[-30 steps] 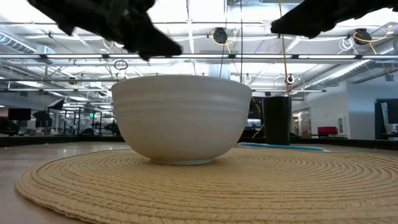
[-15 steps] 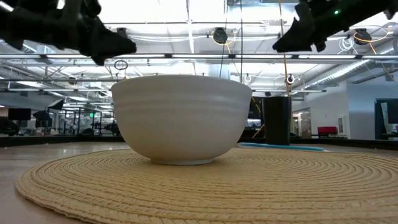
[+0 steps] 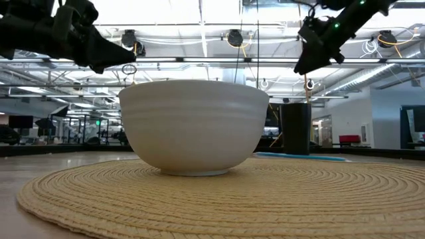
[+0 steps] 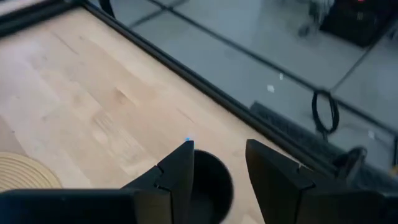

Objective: Pick & Place Utensil
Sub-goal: Put the black cup to the right of the white bowl on the tablemat

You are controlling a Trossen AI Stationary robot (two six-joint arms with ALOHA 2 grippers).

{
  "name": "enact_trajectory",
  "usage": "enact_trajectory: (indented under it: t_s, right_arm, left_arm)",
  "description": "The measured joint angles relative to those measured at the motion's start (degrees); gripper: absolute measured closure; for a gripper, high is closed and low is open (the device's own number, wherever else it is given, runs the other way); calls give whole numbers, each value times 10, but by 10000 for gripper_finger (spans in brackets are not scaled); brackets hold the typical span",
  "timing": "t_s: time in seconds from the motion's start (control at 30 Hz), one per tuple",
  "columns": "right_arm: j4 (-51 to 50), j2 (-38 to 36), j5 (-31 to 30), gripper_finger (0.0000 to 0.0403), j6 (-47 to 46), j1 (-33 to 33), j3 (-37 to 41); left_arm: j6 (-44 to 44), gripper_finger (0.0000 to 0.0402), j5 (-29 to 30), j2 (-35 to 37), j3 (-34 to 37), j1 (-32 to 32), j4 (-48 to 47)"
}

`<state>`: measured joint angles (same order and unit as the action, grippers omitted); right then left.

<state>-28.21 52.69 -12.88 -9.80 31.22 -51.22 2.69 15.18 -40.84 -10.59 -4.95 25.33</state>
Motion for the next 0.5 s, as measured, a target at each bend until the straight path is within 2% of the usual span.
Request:
enact_trajectory:
  t_s: [0.27,0.5]
  right_arm:
    - [-52,97,83,264,26,74,-67]
    - [-107,176,126,264,38,123,-103]
  left_arm:
    - [14,334,0,0,0,0,-12]
    - [21,334,9,0,0,0,-18]
